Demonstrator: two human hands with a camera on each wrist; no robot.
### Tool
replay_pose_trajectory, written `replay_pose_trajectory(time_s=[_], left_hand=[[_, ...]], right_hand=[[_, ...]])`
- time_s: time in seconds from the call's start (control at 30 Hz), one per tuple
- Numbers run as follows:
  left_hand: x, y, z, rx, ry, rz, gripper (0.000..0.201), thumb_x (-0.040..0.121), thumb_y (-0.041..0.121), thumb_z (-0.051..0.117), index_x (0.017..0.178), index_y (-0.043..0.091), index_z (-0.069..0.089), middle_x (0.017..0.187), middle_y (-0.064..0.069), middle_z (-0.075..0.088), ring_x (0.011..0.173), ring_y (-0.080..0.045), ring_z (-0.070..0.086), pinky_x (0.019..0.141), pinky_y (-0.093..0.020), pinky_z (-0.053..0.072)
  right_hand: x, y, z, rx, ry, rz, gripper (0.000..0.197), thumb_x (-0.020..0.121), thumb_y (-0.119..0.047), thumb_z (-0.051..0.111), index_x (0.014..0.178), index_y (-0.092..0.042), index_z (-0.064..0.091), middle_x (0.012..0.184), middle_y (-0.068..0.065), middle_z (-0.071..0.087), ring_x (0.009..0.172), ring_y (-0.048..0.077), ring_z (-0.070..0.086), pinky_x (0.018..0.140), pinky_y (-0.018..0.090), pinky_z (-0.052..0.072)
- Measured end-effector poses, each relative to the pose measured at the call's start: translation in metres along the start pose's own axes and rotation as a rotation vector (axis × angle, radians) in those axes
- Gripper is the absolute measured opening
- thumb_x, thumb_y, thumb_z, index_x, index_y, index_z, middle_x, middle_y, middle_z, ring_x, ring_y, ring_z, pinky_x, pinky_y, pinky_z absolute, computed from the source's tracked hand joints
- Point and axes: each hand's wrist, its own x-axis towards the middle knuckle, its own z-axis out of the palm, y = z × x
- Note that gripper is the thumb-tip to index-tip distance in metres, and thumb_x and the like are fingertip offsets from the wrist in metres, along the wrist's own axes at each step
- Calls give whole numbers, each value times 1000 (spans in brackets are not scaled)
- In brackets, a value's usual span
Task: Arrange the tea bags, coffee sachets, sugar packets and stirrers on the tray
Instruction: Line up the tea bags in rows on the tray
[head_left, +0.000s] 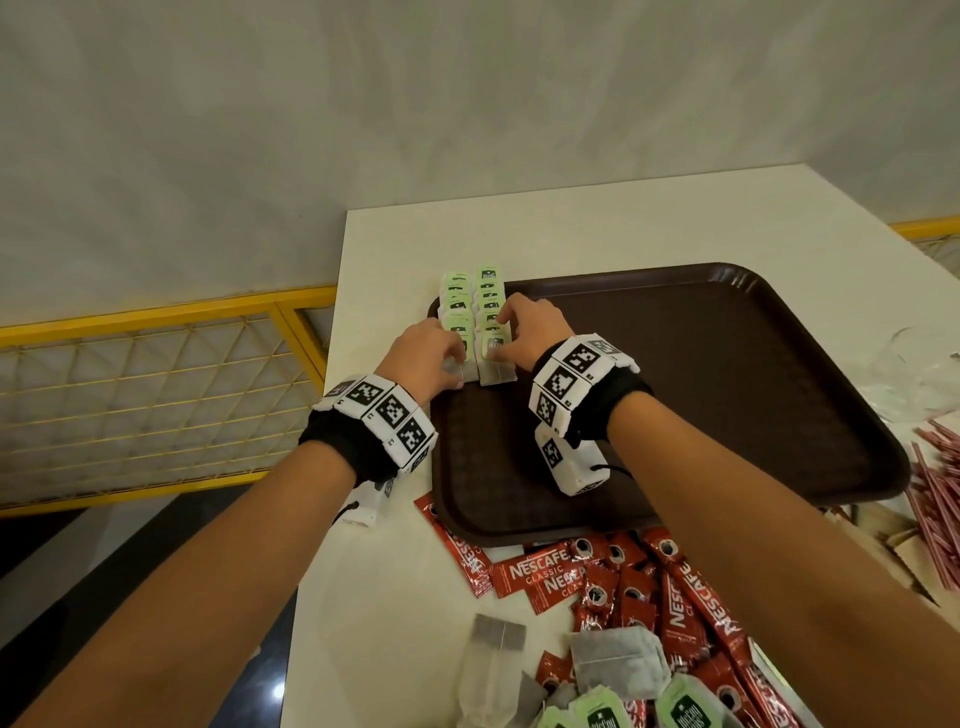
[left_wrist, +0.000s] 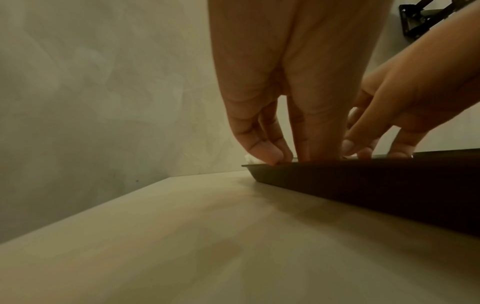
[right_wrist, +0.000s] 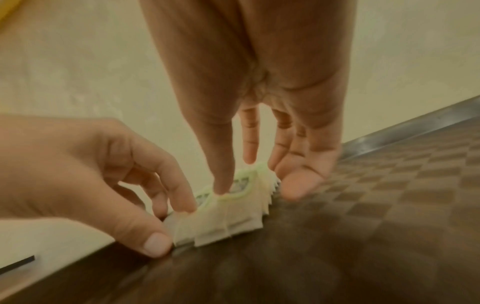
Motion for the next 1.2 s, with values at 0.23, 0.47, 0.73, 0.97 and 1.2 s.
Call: replay_pose_trajectory(time_s=[0.23,0.47,0.73,0.97,1.2], left_hand=[[-3,3,0,29,0,16,30,83,13,68,113,12,67,120,-11,51,112,-26,50,93,-29,38],[-5,2,-2,70,-17,34,28,86,13,64,114,14,67,123,-12,50,113,-28,49,94,-31,38],[-6,2,0,54,17,39,27,88,14,62,114,13,66,120,-12,50,110,-27,50,91,-29,38],[-5,-2,3,13,44,31,31,86,15,65,117,12,64,122,-12,48,111,-25,49,91,-26,37],[-4,-6,6,-1,78,0,41,82,15,69,122,12,59,133,-10,39,124,-23,39,99,-26,33]], right_hand=[[-10,-3,1,-57,-128,26,37,79,-25,72,101,-15,43,117,11,57,99,27,59,88,39,50],[-16,-7,-4,-33,-126,37,23,82,-25,69,88,-15,49,117,12,59,105,28,58,90,37,49],[-7,-4,3,-109,-144,52,34,79,-19,71,107,-10,55,113,9,59,100,25,59,81,33,49],[-4,-2,5,-63,-86,63,37,77,-28,72,106,-12,56,122,12,43,95,24,50,89,35,47],[-3,-8,6,-5,-85,27,36,82,-20,68,113,-9,52,124,12,42,84,21,49,69,27,47]])
